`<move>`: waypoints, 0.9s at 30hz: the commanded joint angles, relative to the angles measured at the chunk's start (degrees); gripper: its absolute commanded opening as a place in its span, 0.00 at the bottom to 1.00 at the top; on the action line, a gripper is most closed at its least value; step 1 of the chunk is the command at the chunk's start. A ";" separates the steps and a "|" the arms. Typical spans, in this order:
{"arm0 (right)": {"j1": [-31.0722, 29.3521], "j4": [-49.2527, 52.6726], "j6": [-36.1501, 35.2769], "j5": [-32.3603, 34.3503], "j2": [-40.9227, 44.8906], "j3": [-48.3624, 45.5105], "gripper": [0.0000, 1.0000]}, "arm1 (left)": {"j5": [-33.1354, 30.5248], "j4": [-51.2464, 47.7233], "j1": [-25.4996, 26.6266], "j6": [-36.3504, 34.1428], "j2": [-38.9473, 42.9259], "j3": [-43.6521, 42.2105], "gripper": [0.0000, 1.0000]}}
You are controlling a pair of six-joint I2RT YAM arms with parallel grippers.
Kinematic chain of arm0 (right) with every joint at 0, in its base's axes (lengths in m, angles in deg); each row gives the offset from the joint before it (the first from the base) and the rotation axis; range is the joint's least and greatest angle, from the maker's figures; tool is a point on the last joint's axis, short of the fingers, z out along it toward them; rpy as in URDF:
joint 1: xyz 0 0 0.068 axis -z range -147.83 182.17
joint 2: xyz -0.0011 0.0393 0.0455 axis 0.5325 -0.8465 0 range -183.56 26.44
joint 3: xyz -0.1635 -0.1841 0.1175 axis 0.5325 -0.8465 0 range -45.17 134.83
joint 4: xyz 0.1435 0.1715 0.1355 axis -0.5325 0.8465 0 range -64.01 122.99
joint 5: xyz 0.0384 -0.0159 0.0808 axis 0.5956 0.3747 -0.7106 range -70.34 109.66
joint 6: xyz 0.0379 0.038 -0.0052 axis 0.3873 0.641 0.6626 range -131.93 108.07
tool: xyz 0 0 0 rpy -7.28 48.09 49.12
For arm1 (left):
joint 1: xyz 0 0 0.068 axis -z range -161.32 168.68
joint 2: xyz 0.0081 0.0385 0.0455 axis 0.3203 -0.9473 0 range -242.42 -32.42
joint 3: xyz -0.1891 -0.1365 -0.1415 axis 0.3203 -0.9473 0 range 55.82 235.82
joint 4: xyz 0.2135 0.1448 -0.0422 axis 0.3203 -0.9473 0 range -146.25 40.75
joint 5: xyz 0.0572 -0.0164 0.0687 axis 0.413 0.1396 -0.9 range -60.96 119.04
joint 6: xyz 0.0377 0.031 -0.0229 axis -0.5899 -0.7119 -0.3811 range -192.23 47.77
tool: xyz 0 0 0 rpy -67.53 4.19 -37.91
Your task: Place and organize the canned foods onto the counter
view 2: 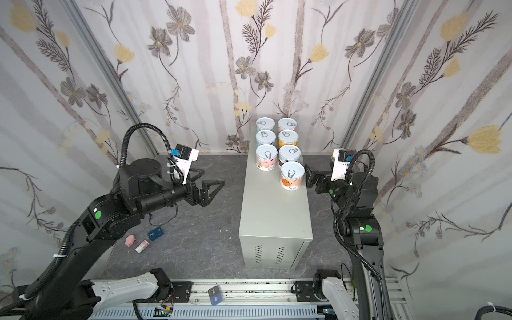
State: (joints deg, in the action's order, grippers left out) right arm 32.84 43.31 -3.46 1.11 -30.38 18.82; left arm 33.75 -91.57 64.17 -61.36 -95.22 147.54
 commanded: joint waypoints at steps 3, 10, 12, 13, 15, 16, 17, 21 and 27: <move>-0.05 -2.45 -0.56 -2.44 -0.29 0.15 1.00 | 0.03 0.83 -0.06 -0.06 0.23 0.17 1.00; -0.05 -2.22 -0.65 -2.24 -0.12 0.00 1.00 | -0.37 1.20 -0.09 0.17 1.02 -0.92 1.00; -0.05 -2.09 -0.73 -1.10 0.00 0.00 1.00 | -0.27 1.33 -0.10 0.22 1.01 -0.84 1.00; -0.05 -2.00 -0.74 -0.80 0.04 0.00 1.00 | -0.27 1.33 -0.07 0.24 0.95 -0.84 1.00; -0.05 -1.96 -0.66 -0.27 0.01 -0.06 1.00 | -0.24 1.37 -0.05 0.29 1.00 -0.84 1.00; -0.05 -1.94 -0.64 -0.14 0.05 -0.08 1.00 | -0.31 1.33 -0.05 0.29 0.93 -0.80 1.00; -0.05 -1.92 -0.64 0.00 0.15 -0.09 1.00 | -0.24 1.28 -0.01 0.29 0.93 -0.76 1.00; -0.05 -2.29 -0.74 -1.78 0.58 -0.18 1.00 | -0.19 1.19 -0.10 0.38 0.79 -0.58 1.00; -0.14 -2.16 -0.54 -1.65 1.00 -0.27 1.00 | 0.01 1.47 -0.05 0.64 0.93 -0.58 1.00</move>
State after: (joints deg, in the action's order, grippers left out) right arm 32.77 43.31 -3.48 -0.14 -29.46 18.64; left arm 33.75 -91.53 64.17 -61.23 -94.46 146.73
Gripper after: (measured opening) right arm 0.996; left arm 0.997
